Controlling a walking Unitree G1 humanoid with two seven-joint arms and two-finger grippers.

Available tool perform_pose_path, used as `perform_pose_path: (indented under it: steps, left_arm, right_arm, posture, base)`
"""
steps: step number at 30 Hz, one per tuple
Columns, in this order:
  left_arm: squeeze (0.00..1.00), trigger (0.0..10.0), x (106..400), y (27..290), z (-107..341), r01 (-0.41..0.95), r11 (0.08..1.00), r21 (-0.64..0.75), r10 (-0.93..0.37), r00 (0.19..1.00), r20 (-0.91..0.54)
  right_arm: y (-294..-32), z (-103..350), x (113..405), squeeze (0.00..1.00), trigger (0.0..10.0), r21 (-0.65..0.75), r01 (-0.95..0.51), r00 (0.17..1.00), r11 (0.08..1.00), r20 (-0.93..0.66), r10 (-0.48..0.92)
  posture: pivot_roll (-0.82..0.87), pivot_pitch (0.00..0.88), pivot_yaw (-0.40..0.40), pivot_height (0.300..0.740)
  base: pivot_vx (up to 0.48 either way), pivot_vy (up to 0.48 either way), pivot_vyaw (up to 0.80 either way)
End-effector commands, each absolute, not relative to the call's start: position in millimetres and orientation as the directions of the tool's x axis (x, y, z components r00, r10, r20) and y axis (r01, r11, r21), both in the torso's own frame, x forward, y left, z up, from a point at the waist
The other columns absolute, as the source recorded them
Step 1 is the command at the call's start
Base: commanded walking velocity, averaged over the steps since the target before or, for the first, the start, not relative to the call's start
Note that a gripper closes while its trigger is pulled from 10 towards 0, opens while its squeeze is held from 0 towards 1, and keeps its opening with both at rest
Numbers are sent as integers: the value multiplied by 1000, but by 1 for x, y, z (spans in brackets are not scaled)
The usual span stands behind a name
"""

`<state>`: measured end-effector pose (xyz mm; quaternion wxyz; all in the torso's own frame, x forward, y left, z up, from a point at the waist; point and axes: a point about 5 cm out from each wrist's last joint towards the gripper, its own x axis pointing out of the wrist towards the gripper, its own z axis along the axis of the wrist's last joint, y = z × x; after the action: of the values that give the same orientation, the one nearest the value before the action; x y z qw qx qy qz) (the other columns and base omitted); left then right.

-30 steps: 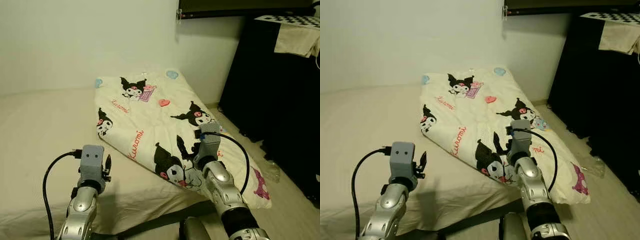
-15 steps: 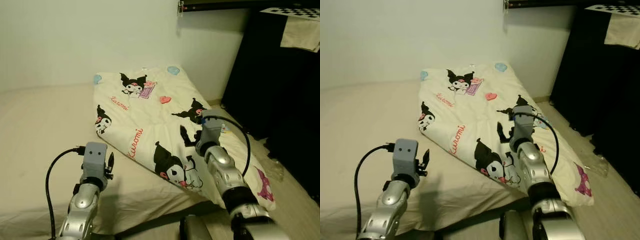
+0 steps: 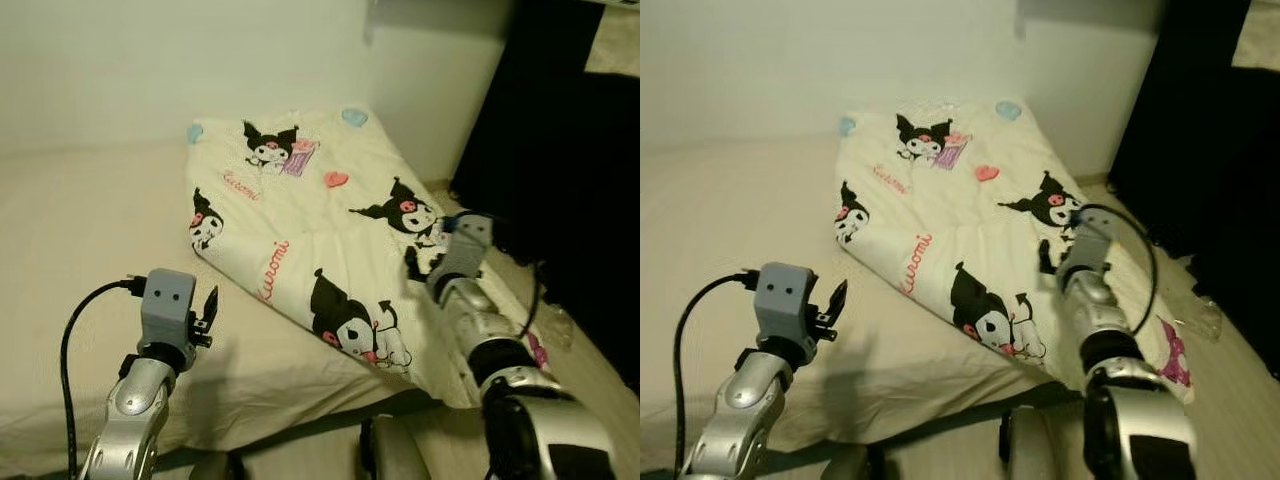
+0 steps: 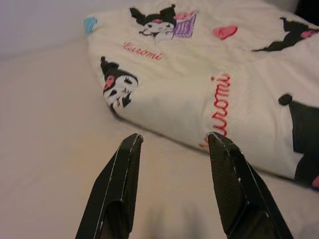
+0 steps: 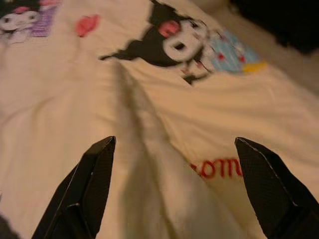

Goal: Clean up the room

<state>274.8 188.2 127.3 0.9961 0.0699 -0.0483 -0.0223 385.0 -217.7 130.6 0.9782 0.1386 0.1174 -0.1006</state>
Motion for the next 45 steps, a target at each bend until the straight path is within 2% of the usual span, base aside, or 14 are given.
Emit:
perform_pose_path:
  steps: [1,5,6,8,15,17,18,19,20,31,38,43,44,45]
  left_arm:
    - [0,10000,270,191,128,44,987,152,-56,996,75]
    - [0,10000,269,191,129,46,986,160,-57,996,70]
    - [0,10000,265,193,131,54,982,183,-66,996,58]
    - [0,10000,263,195,131,49,980,195,-60,997,52]
    - [0,10000,259,200,135,32,973,229,-46,998,52]
    - [0,10000,258,200,136,27,971,239,-41,998,55]
    - [0,10000,258,200,138,15,967,253,-32,998,62]
    - [0,10000,258,200,138,15,967,253,-32,998,62]
    - [0,10000,257,200,139,0,965,261,-19,997,68]
    - [0,10000,258,197,142,-31,955,294,7,997,81]
    - [0,10000,256,197,140,-45,953,298,27,998,64]
    - [0,10000,254,193,139,-43,956,292,26,998,62]
    - [0,10000,254,193,139,-43,956,292,26,998,62]
    - [0,10000,254,191,138,-41,957,287,25,998,61]
  right_arm:
    - [-218,129,386,1000,10000,329,257,945,909,-283,-164]
    - [-221,127,385,1000,10000,342,287,936,895,-299,-186]
    - [-230,120,380,1000,10000,361,376,903,853,-349,-250]
    - [-232,116,378,1000,10000,366,407,890,837,-367,-272]
    - [-231,112,377,1000,10000,409,424,883,808,-383,-271]
    - [-228,111,377,949,10000,438,421,887,794,-383,-259]
    - [-226,110,377,125,10000,455,419,889,786,-384,-251]
    - [-226,110,377,125,10000,455,419,889,786,-384,-251]
    - [-221,109,377,0,10000,471,410,893,781,-383,-238]
    - [-182,97,377,0,10000,446,244,923,861,-379,-65]
    - [-147,83,371,0,10000,423,26,919,906,-367,145]
    - [-119,68,358,0,10000,317,-237,844,918,-401,357]
    - [-119,68,358,0,10000,317,-237,844,918,-401,357]
    - [-108,60,351,0,10000,264,-358,790,896,-426,441]
  posture:
    - [35,252,-1,588]
    - [44,260,3,588]
    - [64,282,14,588]
    - [70,287,17,588]
    - [81,298,14,588]
    - [84,299,12,588]
    - [89,301,12,588]
    - [89,301,12,588]
    - [89,301,14,588]
    - [92,298,19,588]
    - [83,297,17,588]
    - [60,283,12,588]
    - [60,283,12,588]
    - [60,283,12,588]
  base:
    - [0,0,0]
    - [0,0,0]
    - [0,0,0]
    - [0,0,0]
    - [0,0,0]
    - [0,0,0]
    - [0,0,0]
    - [0,0,0]
    - [0,0,0]
    - [0,0,0]
    - [0,0,0]
    - [0,0,0]
    - [0,0,0]
    - [0,0,0]
